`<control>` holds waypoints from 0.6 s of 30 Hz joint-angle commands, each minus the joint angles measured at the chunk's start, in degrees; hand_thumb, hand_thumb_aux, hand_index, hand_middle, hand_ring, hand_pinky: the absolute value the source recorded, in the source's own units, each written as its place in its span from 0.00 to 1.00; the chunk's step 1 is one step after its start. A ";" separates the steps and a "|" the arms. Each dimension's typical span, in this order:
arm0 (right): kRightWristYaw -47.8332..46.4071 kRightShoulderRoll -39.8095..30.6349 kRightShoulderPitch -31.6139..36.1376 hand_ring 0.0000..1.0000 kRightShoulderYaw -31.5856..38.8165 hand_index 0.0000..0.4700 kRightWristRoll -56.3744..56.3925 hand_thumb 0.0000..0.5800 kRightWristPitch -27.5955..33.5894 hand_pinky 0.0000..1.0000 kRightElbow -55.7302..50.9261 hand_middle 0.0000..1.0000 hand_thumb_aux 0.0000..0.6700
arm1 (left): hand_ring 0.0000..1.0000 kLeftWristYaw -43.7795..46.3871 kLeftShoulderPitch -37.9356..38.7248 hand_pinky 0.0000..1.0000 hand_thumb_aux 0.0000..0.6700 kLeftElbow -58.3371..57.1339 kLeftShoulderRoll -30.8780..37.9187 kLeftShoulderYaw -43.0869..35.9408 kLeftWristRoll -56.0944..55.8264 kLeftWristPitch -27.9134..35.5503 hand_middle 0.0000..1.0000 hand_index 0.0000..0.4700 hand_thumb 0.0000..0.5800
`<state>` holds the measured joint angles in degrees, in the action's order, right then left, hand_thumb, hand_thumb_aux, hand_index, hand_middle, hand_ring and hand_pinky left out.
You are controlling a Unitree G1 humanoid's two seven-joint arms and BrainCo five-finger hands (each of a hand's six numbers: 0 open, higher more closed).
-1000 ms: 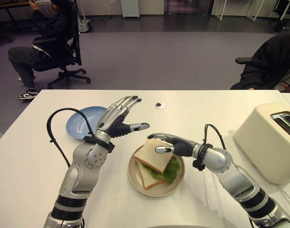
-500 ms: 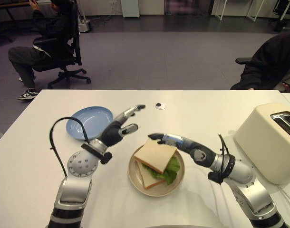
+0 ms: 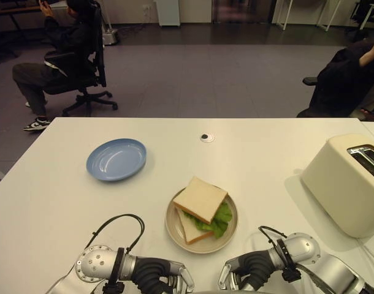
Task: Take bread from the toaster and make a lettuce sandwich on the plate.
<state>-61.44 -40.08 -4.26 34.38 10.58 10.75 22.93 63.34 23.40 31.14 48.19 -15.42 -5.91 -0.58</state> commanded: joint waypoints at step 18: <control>53.83 23.49 16.46 1.00 -5.30 1.00 -39.98 1.00 -12.06 1.00 -31.80 1.00 1.00 | 1.00 -48.58 -28.92 1.00 1.00 -32.41 -17.28 -6.03 47.68 -6.78 1.00 1.00 1.00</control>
<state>-10.98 -18.22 11.38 30.50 -29.11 0.16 -5.37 16.52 -4.05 2.53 32.04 -20.62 41.09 -6.77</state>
